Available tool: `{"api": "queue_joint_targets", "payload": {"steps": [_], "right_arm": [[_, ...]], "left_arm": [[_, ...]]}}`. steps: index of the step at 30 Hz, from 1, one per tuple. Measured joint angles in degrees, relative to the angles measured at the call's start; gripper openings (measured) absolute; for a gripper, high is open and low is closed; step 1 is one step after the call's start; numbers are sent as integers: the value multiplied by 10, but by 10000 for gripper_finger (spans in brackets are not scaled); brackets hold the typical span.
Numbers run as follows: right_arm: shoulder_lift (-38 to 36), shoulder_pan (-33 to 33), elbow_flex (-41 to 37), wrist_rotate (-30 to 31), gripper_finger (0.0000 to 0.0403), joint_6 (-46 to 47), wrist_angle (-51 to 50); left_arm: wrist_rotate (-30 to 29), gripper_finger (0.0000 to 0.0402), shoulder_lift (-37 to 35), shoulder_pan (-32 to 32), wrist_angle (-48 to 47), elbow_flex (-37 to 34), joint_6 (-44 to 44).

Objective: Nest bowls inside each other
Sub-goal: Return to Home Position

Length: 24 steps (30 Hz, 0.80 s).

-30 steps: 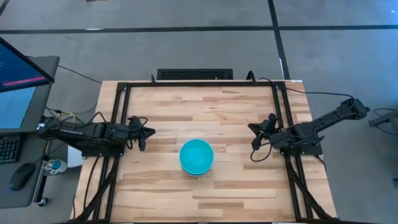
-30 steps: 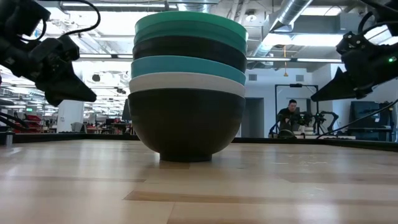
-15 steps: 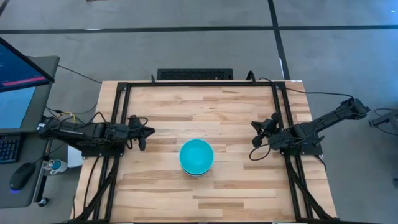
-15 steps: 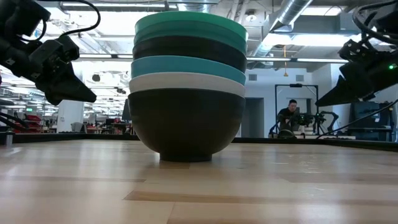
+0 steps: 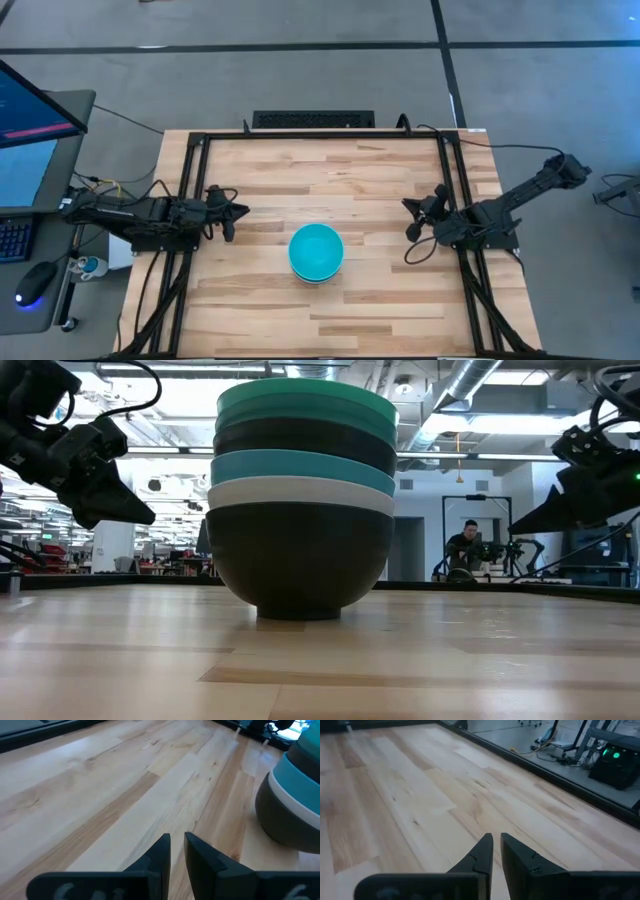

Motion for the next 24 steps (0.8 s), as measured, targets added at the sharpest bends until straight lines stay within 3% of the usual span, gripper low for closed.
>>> {"api": "queue_joint_targets", "payload": {"steps": [11, 24], "right_arm": [[0, 3, 0, -4, 59, -1, -8], [0, 3, 0, -98, 59, -1, -9]], "left_arm": [[1, 45, 0, 0, 1, 0, 9], [2, 45, 0, 0, 2, -1, 11]]}}
